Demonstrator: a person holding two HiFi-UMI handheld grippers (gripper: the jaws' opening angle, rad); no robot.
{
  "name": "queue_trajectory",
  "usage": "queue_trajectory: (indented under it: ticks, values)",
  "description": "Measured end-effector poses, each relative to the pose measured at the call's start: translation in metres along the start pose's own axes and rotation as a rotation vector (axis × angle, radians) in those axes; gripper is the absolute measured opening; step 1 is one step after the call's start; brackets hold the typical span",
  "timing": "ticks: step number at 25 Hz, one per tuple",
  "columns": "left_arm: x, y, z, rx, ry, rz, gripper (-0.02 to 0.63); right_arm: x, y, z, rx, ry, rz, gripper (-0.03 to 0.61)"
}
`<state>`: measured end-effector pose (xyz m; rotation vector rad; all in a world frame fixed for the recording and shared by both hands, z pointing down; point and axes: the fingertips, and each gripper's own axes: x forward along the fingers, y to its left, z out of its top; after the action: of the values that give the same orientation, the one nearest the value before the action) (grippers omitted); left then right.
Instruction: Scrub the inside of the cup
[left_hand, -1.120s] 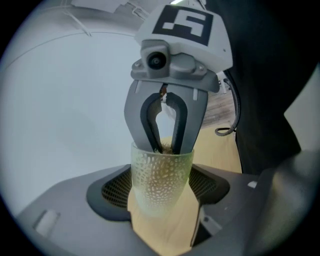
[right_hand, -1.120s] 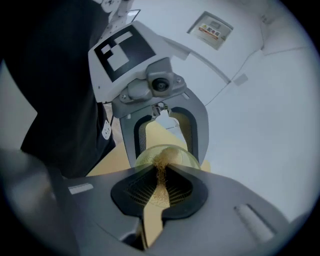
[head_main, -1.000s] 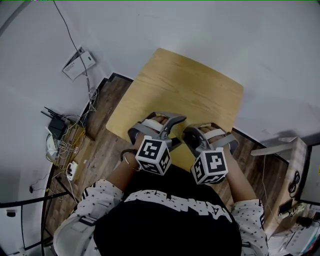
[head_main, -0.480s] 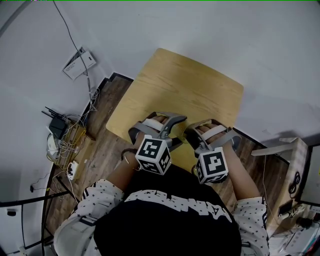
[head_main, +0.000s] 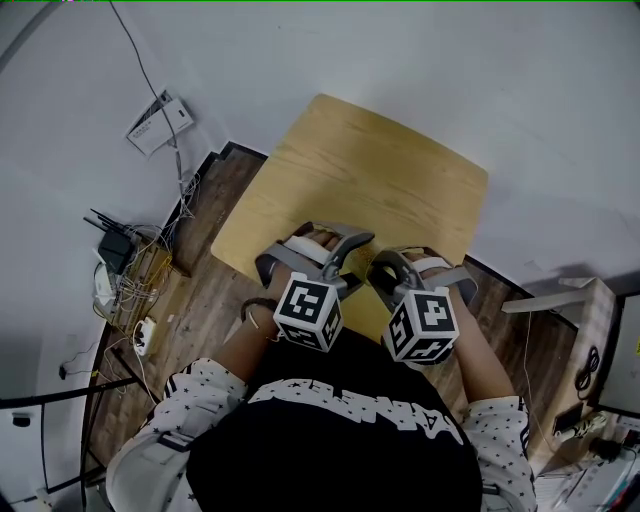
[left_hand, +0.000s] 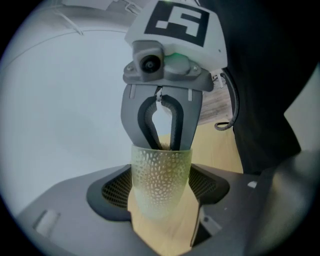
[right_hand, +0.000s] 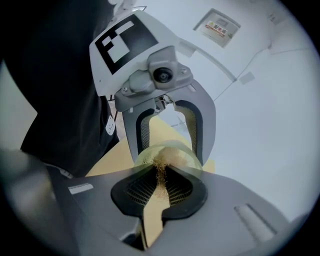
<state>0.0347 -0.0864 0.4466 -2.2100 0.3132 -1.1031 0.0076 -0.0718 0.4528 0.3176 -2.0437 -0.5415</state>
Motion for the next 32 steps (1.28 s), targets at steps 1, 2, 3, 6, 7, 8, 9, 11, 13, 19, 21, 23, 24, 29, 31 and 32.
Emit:
queue_trajectory:
  ticks: [1,2,3,6,7,8,9,11,13,19,21,23,24,29,31,32]
  values:
    - [0.000,0.000,0.000,0.006,0.004,0.000,0.353,0.000,0.000,0.000,0.039,-0.011,0.008,0.049]
    - [0.000,-0.001,0.000,0.010,0.007,-0.001,0.353,0.000,0.000,0.001,0.072,-0.020,0.016,0.049]
    - [0.000,-0.001,-0.001,0.014,0.010,-0.001,0.353,0.001,0.000,0.001,0.099,-0.026,0.021,0.049]
    - [0.001,-0.002,-0.002,0.026,0.022,0.003,0.353,0.002,0.000,0.002,0.160,-0.042,0.029,0.049]
    - [0.000,-0.002,-0.002,0.032,0.026,0.004,0.353,0.002,0.000,0.003,0.182,-0.050,0.032,0.049]
    - [0.000,-0.002,-0.003,0.037,0.029,0.006,0.353,0.002,0.000,0.003,0.208,-0.060,0.036,0.049]
    - [0.000,-0.002,-0.002,0.042,0.032,0.008,0.353,0.001,0.000,0.004,0.238,-0.072,0.041,0.049]
    - [0.000,-0.003,-0.002,0.049,0.038,0.010,0.353,0.000,0.000,0.005,0.309,-0.097,0.052,0.049]
    - [0.000,-0.004,-0.002,0.053,0.042,0.012,0.353,-0.001,0.000,0.006,0.386,-0.125,0.067,0.049]
    - [-0.003,-0.003,-0.002,0.065,0.049,0.036,0.353,-0.005,-0.004,0.012,0.660,-0.241,0.119,0.049]
    - [-0.004,-0.004,-0.002,0.071,0.050,0.042,0.353,-0.006,-0.006,0.014,0.730,-0.277,0.129,0.049]
    - [-0.006,-0.003,-0.004,0.073,0.053,0.046,0.353,-0.005,-0.007,0.015,0.784,-0.303,0.140,0.049]
    - [-0.007,-0.003,-0.005,0.073,0.055,0.048,0.353,-0.005,-0.007,0.016,0.811,-0.317,0.147,0.048]
    - [-0.011,-0.004,-0.005,0.072,0.059,0.060,0.353,-0.007,-0.009,0.020,0.954,-0.395,0.197,0.048]
    - [-0.013,-0.004,-0.006,0.070,0.058,0.067,0.353,-0.008,-0.010,0.022,1.032,-0.434,0.224,0.048]
    - [-0.014,-0.004,-0.006,0.071,0.057,0.071,0.353,-0.009,-0.011,0.023,1.072,-0.455,0.237,0.049]
